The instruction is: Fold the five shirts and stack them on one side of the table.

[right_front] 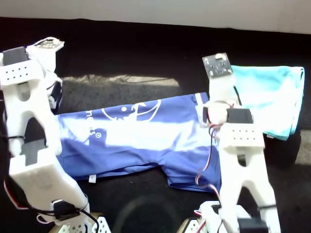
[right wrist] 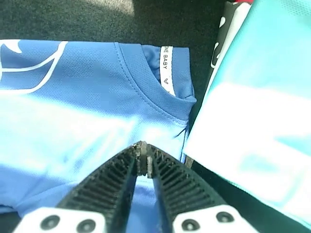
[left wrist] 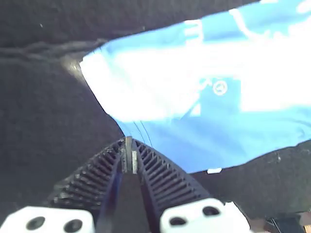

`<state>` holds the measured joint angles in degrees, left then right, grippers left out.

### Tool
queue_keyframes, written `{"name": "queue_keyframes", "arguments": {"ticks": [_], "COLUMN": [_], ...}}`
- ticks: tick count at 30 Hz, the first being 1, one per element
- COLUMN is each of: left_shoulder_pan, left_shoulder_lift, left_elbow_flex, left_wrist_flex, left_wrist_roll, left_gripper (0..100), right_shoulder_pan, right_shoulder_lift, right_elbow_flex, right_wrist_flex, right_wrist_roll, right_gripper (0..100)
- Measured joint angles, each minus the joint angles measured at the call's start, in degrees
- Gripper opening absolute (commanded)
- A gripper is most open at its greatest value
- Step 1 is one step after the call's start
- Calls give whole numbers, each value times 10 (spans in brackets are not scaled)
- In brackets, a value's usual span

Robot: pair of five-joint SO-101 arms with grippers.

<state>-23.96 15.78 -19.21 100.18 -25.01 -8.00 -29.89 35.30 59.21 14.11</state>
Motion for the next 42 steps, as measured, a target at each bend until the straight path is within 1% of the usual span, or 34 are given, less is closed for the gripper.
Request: {"name": "queue_keyframes", "arguments": {"ticks": [3,7,13,17,20,26,29,32,35,39,42], "left_shoulder_pan": [6,8,8,8,8,10,10,10,10,10,10], "left_shoulder_lift": [-89,-179,-234,-241,-249,-262,-262,-262,-262,-262,-262], "left_elbow_flex": [134,321,547,645,684,730,732,732,732,732,732], "left_wrist_flex": [-43,-137,-278,-355,-401,-458,-462,-462,-462,-463,-463], "left_wrist_roll": [0,0,0,0,0,1,1,1,1,1,1], "left_gripper": [9,9,9,9,9,9,9,9,9,9,9], "right_shoulder_pan": [0,-15,-114,-177,-208,-232,-236,-236,-236,-236,-236], "right_shoulder_lift": [-56,-120,-209,-273,-311,-334,-334,-336,-339,-339,-339], "right_elbow_flex": [66,159,286,332,367,429,450,460,457,400,378], "right_wrist_flex": [0,0,11,55,69,76,76,77,98,139,147], "right_wrist_roll": [0,0,0,0,11,143,203,244,258,259,259], "right_gripper": [7,7,7,7,7,7,7,7,7,16,100]}}
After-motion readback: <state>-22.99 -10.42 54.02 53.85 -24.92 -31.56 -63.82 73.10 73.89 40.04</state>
